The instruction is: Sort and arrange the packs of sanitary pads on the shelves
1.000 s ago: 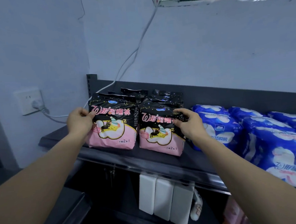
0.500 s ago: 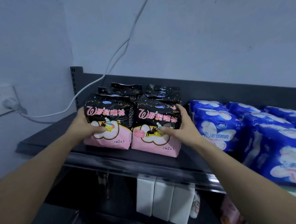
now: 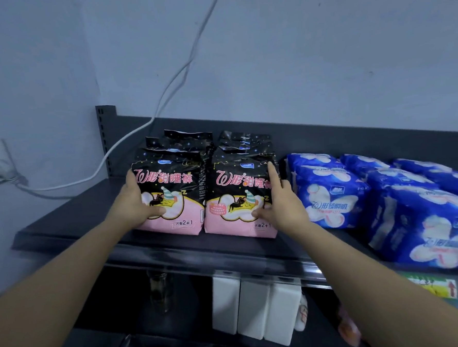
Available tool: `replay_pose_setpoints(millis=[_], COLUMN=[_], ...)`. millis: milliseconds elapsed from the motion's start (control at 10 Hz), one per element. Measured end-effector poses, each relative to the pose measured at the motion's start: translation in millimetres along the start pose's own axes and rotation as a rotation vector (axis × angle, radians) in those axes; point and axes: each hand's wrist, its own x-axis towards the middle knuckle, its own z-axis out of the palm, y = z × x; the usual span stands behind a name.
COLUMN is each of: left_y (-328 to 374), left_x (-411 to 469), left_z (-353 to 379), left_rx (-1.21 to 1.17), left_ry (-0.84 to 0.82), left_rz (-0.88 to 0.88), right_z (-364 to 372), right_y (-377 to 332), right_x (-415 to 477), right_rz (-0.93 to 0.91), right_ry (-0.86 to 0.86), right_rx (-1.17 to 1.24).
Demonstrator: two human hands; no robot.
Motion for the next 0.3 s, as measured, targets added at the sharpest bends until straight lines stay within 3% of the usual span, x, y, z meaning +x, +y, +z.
replay_pose_setpoints(millis=[100,300], left_y=[5.1,36.2], left_x=[-4.1,-32.4], left_z=[-1.2,-0.9], left_rx=[0.064,0.476], left_ry=[0.031,0.195], left_rz=[-0.009,0.111], right_z=[-2.4,-5.9], right_y=[-3.2,-4.1], right_x=[-3.1,-20.6], right_rz=[0.001,0.003], right_ry=[0.028,0.121], right_rx=[-0.032,-0.069])
